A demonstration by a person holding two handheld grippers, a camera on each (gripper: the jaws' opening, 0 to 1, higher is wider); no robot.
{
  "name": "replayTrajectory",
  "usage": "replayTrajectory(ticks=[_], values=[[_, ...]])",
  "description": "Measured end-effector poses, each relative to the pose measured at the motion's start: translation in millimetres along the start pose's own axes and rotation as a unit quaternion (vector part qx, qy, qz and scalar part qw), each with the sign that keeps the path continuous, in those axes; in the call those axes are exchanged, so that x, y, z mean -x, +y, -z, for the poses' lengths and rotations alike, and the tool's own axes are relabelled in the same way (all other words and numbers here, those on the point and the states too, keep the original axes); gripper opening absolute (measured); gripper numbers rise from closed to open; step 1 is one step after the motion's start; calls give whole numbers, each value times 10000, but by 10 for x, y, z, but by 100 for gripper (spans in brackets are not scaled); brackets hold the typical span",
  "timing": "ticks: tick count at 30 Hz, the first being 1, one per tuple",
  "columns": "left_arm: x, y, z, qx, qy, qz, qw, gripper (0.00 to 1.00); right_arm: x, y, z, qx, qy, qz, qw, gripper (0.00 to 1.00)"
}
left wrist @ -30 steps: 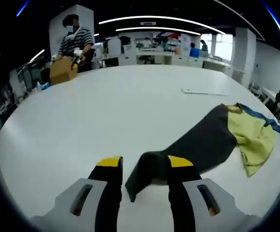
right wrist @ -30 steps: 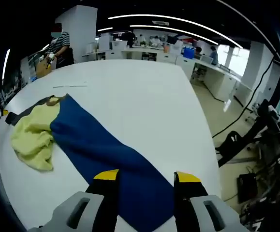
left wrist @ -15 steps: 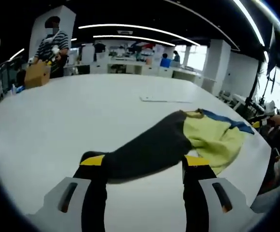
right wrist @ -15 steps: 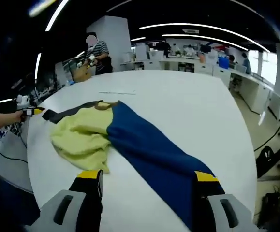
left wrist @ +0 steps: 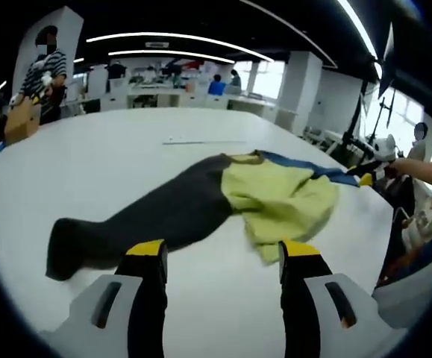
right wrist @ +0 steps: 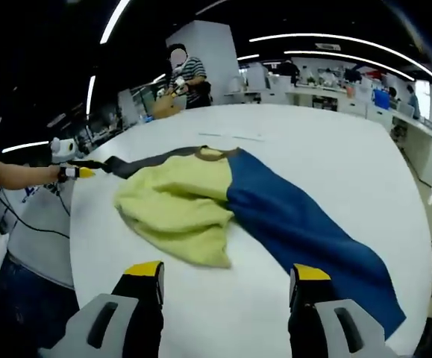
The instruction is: Fold the garment on the visible template until the final outline fits inside the template.
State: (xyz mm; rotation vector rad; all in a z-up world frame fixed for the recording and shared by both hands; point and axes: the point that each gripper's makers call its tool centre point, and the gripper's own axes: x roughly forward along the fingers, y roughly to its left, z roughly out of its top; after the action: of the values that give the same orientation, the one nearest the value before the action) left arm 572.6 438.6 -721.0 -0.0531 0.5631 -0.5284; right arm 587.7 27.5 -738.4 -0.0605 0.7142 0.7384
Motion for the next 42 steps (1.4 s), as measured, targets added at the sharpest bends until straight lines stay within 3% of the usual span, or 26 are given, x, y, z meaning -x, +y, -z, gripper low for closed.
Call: replayTrajectory(ticks=[3,6,10,14,23,36,42], values=[[-83,-96,76,-269,139,81,9995,54,-54,17,28,277,91,-8,9996,57],[-181,-147,127,-129,151,175,9996,52,-119,37,77,449,199,-38,9988,50],[-299,-225,199,-255,211,168,9993,48,-213,47,110,550,237,-62,9982,41],[-367,-275,284,-192,287,176,9992,44,-292,-54,185,660,310,-37,9973,32],[-492,-262,370,-190,391,54,9990,35,-427,-57,179,737,280,-91,9968,23],[-654,-457,418,-133,558,175,9982,20,-505,-52,170,729,271,-44,9970,7],[-657,-435,462,-72,695,16,9976,15,-498,-56,178,709,281,29,9971,0]])
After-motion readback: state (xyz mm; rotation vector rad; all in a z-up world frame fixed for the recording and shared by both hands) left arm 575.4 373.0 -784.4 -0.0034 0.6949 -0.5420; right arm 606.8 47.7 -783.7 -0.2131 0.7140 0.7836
